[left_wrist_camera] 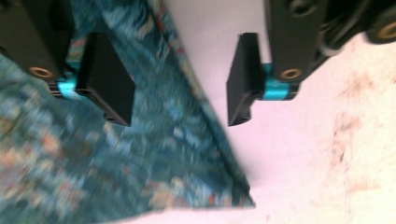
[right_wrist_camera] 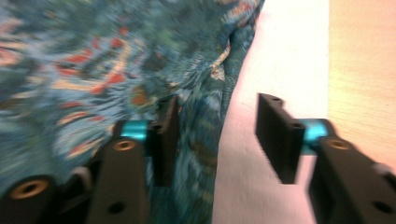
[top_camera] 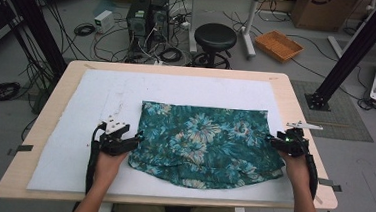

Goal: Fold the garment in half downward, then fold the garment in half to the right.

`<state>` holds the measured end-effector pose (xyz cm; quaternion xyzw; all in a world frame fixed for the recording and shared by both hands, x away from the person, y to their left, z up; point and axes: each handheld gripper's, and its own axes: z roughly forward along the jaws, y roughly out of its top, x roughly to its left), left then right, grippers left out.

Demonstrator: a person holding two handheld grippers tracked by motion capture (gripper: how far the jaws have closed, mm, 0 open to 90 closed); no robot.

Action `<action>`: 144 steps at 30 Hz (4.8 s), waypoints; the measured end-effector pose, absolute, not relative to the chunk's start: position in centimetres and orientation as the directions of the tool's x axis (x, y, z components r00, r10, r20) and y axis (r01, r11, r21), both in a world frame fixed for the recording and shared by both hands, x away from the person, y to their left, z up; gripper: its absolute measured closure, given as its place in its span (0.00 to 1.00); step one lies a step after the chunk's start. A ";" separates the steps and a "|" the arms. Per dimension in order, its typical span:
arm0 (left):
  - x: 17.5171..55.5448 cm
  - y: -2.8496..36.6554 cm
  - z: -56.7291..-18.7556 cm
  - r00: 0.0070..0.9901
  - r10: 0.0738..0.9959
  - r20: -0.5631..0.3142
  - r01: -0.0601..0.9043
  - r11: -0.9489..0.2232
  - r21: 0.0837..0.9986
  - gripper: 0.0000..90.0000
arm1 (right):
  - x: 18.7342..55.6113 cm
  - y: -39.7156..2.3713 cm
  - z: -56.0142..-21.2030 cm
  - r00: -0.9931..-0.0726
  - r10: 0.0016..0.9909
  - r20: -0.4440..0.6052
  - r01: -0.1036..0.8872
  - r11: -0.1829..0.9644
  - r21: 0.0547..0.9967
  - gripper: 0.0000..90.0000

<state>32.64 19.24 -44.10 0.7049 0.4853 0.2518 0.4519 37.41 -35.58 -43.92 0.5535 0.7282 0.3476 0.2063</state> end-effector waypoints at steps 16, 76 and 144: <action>32.2 20.8 -43.4 0.416 0.901 -0.123 0.373 -0.046 0.927 0.32 | 35.8 -36.3 -43.4 -0.326 0.935 0.136 0.597 0.092 0.797 0.46; 30.5 17.9 -45.1 0.384 0.922 -0.047 0.616 -0.218 0.757 0.34 | 33.0 -33.5 -42.6 -0.526 0.850 0.013 0.399 0.233 0.887 0.23; 29.2 18.5 -45.1 0.414 0.887 -0.203 0.650 -0.133 0.748 0.94 | 49.1 2.9 -42.1 -0.841 0.538 -0.057 0.373 0.654 0.658 0.47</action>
